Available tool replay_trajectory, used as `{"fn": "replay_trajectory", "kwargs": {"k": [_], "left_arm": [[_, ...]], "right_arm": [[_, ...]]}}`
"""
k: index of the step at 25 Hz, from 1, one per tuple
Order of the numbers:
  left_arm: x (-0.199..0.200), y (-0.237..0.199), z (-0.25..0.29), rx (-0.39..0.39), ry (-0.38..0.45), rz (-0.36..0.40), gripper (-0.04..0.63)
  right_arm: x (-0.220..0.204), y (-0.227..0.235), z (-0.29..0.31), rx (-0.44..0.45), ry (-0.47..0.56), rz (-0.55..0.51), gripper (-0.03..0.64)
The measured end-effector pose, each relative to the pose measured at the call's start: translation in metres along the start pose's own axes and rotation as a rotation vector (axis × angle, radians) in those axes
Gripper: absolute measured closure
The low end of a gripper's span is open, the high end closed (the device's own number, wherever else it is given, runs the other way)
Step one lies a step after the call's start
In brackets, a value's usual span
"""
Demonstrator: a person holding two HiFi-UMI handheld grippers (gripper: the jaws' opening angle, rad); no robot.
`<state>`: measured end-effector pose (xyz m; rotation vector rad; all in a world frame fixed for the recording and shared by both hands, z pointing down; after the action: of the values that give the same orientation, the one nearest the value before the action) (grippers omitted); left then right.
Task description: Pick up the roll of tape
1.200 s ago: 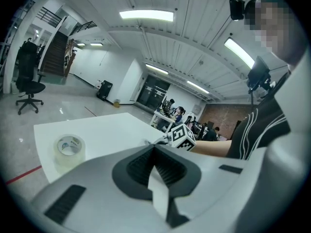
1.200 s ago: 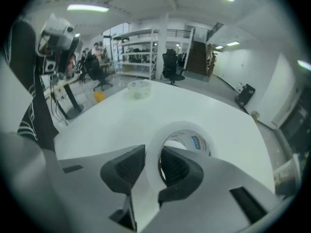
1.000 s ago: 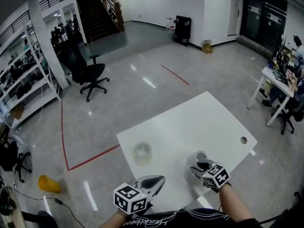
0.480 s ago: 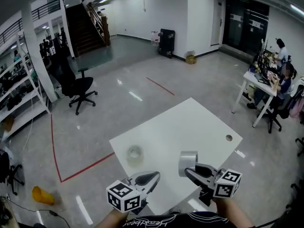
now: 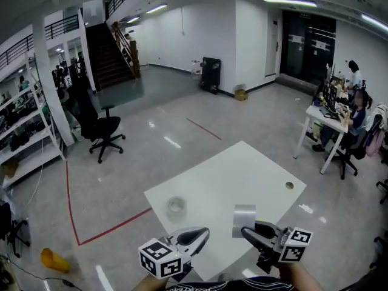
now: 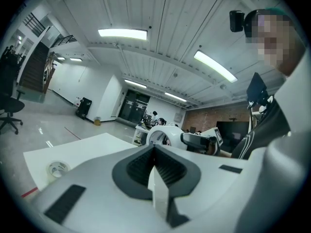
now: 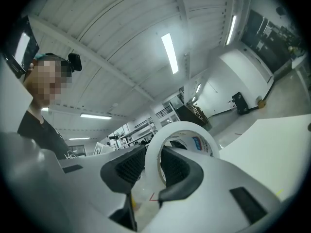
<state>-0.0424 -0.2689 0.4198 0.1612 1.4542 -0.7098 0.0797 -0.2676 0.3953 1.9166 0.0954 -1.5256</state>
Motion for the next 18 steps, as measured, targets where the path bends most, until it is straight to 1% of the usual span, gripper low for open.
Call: {"fn": "replay_trajectory", "kwargs": {"k": [4, 11, 18], "left_arm": [[0.004, 0.004, -0.003, -0.006, 0.003, 0.008, 0.592], [-0.003, 0.011, -0.002, -0.021, -0.009, 0.008, 0.592], [-0.008, 0.011, 0.004, -0.044, -0.04, 0.008, 0.592]], "right_arm": [[0.002, -0.006, -0.001, 0.002, 0.006, 0.005, 0.512], [-0.013, -0.002, -0.007, -0.038, -0.016, -0.015, 0.512], [-0.019, -0.003, -0.008, -0.052, -0.035, -0.041, 0.512]]}}
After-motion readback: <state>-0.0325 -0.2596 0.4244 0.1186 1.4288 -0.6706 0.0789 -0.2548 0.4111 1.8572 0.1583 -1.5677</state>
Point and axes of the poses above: the fingertips, and each gripper's own axes: z forward along the fingers, y to its right, x out of its top, the point moved 1 cm from there along -z, backward along the fingers, and after that the axes turned 3 degrees about -x, right-handed, at the moved point
